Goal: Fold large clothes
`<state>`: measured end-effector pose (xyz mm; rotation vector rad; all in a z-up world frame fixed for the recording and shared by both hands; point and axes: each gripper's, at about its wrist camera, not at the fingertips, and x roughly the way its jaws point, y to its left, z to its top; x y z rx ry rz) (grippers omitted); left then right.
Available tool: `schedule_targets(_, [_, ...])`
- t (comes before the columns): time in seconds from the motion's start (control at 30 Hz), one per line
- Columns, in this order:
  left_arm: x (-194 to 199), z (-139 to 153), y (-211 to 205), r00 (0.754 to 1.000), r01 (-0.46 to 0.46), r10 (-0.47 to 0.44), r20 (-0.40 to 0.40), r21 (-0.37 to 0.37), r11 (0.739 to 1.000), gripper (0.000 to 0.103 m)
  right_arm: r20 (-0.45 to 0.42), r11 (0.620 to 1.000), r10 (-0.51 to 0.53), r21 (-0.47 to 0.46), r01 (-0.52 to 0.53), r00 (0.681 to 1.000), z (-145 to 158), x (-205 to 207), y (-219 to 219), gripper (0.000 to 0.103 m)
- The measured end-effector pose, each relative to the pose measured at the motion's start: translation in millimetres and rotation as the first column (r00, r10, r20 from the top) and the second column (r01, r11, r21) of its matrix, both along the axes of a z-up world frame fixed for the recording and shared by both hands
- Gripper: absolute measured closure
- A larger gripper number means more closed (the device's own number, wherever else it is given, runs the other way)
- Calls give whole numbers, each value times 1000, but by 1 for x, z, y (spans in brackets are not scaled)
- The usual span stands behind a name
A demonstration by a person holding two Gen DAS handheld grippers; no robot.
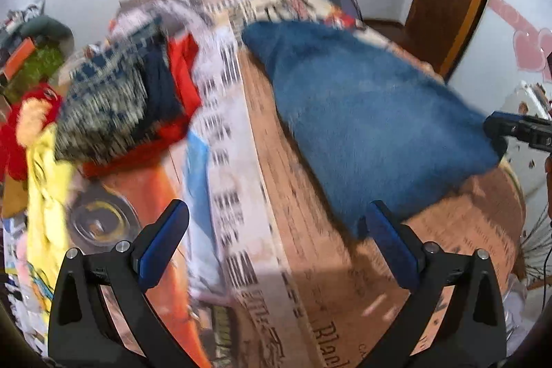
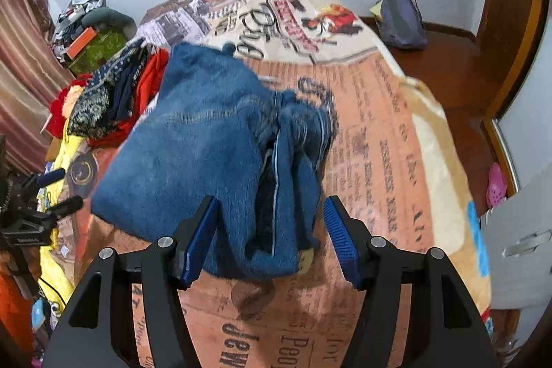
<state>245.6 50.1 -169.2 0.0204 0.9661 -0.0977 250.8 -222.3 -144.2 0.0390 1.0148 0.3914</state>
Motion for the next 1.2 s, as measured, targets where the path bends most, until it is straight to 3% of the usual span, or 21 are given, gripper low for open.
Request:
schedule_targets(0.13, [18,29,-4,996,0,0,86,3,1000,0,55,1000,14,-3,-14,998,14,17,7,42])
schedule_targets(0.23, [38,33,-15,995,2,-3,95,16,1000,0,61,1000,10,-16,-9,998,14,35,17,29])
schedule_targets(0.43, [78,5,-40,999,20,-19,26,-14,1000,0,-31,999,27,-16,-28,999,-15,70,31,26])
schedule_targets(0.57, [91,-19,-54,999,28,-28,-25,-7,1000,0,-63,997,3,-72,-8,998,-38,83,20,25])
schedule_targets(0.67, [93,-30,-59,999,25,-25,-43,6,1000,0,-82,1000,17,-10,-18,996,-42,82,4,25])
schedule_targets(0.93, [91,-19,-51,1000,0,1,-9,16,1000,0,23,1000,17,-26,-16,1000,-2,63,3,22])
schedule_targets(1.1, [84,-12,-41,1000,-12,12,-9,-22,1000,0,-47,996,55,72,-52,997,-9,64,8,18])
schedule_targets(1.2, [84,-18,-33,998,-8,2,-59,-99,995,0,-117,994,75,92,-64,990,-31,66,11,18])
